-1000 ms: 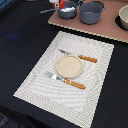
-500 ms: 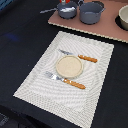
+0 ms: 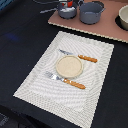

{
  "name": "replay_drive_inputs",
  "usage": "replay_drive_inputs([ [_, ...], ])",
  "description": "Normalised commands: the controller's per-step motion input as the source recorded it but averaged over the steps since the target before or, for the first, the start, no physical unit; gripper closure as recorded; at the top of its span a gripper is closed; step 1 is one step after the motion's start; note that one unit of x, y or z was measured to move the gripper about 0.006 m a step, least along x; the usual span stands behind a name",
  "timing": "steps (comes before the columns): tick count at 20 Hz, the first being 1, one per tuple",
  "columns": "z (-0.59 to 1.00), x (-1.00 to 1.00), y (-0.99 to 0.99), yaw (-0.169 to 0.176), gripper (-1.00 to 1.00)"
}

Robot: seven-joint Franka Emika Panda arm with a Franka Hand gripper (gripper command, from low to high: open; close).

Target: Place the pan onto the stove and place the fish and sausage into the pan.

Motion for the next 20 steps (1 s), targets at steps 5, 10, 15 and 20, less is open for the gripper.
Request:
replay_drive_inputs([
  [5,0.92,-0.06,0.00,-0.012,-1.00],
  [10,1.00,-0.03,-0.29,-0.019,-1.00],
  [15,0.52,0.01,-0.87,-0.021,-1.00],
  [20,0.08,0.04,-0.36,-0.020,-1.00],
])
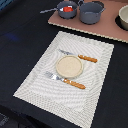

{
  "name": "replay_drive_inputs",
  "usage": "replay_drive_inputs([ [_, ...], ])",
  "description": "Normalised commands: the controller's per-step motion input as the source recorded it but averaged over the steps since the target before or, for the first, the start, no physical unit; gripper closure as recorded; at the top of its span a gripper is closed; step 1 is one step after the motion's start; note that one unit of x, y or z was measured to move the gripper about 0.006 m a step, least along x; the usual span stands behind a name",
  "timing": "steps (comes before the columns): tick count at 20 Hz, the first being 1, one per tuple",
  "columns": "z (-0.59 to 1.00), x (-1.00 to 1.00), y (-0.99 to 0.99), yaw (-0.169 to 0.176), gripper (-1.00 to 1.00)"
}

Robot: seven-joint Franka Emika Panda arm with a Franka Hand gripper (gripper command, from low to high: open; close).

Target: Place the pan onto the stove and place the fish and sausage into the pan.

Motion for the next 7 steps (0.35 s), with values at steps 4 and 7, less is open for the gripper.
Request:
replay_drive_inputs([
  [4,0.00,0.00,0.00,0.000,-1.00],
  [7,0.00,0.00,0.00,0.000,-1.00],
])
